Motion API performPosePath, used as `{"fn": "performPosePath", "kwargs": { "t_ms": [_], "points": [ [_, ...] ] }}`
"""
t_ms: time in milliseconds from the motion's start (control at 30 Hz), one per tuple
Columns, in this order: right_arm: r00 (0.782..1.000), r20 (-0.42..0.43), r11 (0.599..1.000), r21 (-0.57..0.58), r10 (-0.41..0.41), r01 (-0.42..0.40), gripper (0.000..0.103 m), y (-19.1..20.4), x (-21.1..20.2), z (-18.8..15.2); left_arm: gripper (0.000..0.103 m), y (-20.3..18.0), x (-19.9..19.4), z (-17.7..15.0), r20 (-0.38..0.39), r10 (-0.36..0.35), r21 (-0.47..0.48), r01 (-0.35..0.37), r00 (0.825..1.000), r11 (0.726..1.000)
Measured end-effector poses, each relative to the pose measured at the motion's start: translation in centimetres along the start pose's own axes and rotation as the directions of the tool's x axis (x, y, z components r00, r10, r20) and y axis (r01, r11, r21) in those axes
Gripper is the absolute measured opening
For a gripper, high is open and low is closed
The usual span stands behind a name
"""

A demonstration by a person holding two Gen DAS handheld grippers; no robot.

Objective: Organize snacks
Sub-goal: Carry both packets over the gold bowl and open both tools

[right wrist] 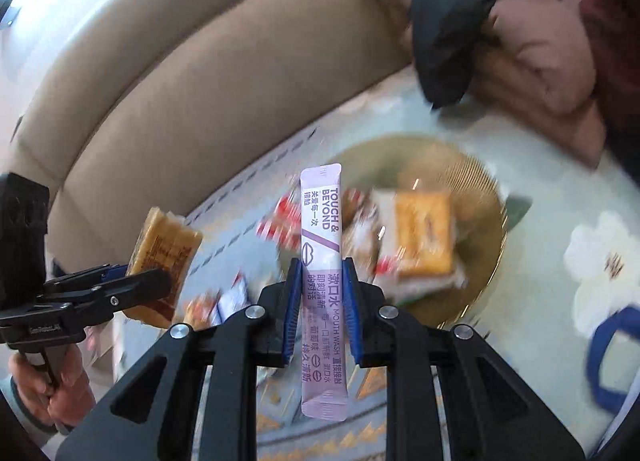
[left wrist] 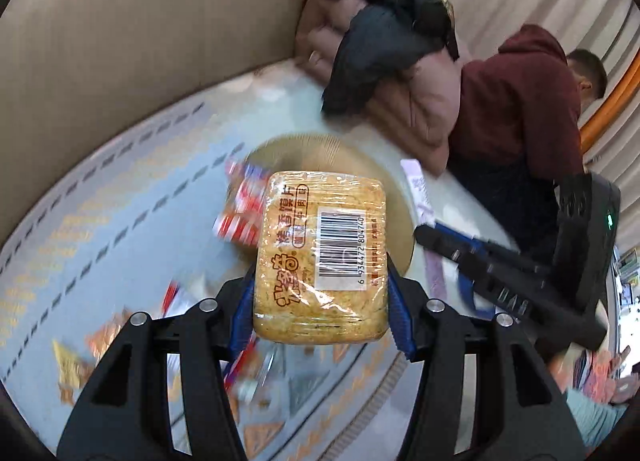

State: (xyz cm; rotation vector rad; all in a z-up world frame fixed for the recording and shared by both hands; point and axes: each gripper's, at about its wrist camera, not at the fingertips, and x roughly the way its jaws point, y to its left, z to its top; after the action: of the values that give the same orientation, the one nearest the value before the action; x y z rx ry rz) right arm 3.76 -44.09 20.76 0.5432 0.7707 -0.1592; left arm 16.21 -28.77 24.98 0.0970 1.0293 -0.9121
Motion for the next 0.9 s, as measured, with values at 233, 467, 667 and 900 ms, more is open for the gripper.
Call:
{"fn": "performPosePath", "kwargs": {
  "t_ms": [233, 467, 667, 900],
  "points": [
    [0.997, 0.024, 0.997, 0.04, -0.07, 0.069, 0.032, -1.8, 1.6, 2.4, 0.076, 0.2, 0.3, 1.4, 0.032, -0.015, -0.038, 0.017, 0.999, 0.999],
    [0.998, -0.06, 0.999, 0.042, -0.011, 0.014, 0.039, -2.1, 0.8, -1.6, 0.076, 2.6, -2.7, -2.4, -0.062, 0.071, -0.093, -0.076, 0.996, 0.993],
    [0.988, -0.125, 0.995, -0.024, 0.088, -0.092, 0.05, 3.4, -3.0, -4.1, 0.076, 3.5, -12.0, -7.3, -0.054, 0.159, -0.214, -0.167, 0.986, 0.962],
    [0.975, -0.191, 0.978, -0.156, 0.11, -0.141, 0.062, 10.5, -8.6, -4.0, 0.078, 2.3, -23.0, -11.7, -0.121, 0.297, -0.434, -0.32, 0.947, 0.842]
  ]
}}
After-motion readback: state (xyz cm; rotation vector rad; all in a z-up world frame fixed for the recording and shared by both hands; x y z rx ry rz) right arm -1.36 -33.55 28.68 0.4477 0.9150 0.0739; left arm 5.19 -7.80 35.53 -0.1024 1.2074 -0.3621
